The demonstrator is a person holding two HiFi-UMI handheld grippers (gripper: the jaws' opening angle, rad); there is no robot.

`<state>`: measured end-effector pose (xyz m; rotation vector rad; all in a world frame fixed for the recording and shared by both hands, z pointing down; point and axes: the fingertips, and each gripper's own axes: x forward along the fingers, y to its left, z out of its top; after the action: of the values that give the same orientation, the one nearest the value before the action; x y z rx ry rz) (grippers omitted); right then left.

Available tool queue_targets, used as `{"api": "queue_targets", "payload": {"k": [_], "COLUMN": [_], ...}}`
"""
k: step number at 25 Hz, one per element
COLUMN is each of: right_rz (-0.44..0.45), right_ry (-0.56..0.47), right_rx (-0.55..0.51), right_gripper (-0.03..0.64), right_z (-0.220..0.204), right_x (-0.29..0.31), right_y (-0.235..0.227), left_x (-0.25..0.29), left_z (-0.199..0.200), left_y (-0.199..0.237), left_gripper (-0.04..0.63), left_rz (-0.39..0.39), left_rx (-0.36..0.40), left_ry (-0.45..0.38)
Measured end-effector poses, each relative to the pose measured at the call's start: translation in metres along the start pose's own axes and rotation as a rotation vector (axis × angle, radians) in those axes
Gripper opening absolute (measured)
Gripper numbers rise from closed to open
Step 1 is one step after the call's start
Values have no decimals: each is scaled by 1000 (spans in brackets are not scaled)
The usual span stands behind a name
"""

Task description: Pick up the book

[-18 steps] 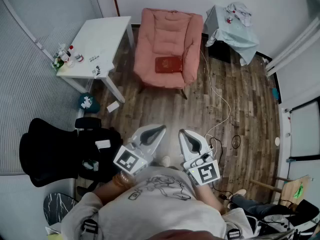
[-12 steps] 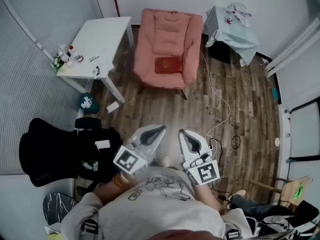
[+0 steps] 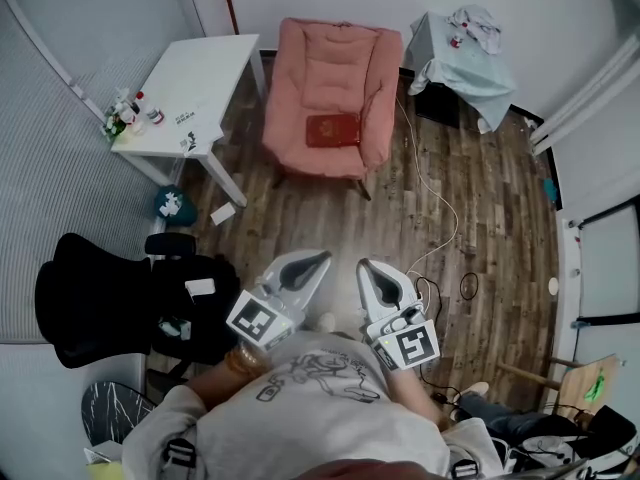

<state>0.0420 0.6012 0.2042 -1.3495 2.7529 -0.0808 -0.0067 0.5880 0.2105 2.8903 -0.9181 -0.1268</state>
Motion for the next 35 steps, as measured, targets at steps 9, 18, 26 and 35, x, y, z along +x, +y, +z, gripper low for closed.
{"api": "queue_targets", "payload": {"k": [9,18,26,35], "right_rz": [26,16,41,34], "right_ry": [19,25,28,4], "right_rx": [-29,20,21,8], "right_gripper": [6,6,6,6], "right_z": [-2,-16,-17,-2], "right_x": [-18,-1,65,167], "right_y": [-12,-35,-56,-81], "left_x": [15,31,51,74], "left_z": [-11,-19,-14,12], "left_y": [-14,8,75,170], "left_gripper": [5,4,5,4], "left_rz": [12,22,33,20], "left_rx": [-3,-8,-10,-4], "left_ry": [-4,3,8,3]}}
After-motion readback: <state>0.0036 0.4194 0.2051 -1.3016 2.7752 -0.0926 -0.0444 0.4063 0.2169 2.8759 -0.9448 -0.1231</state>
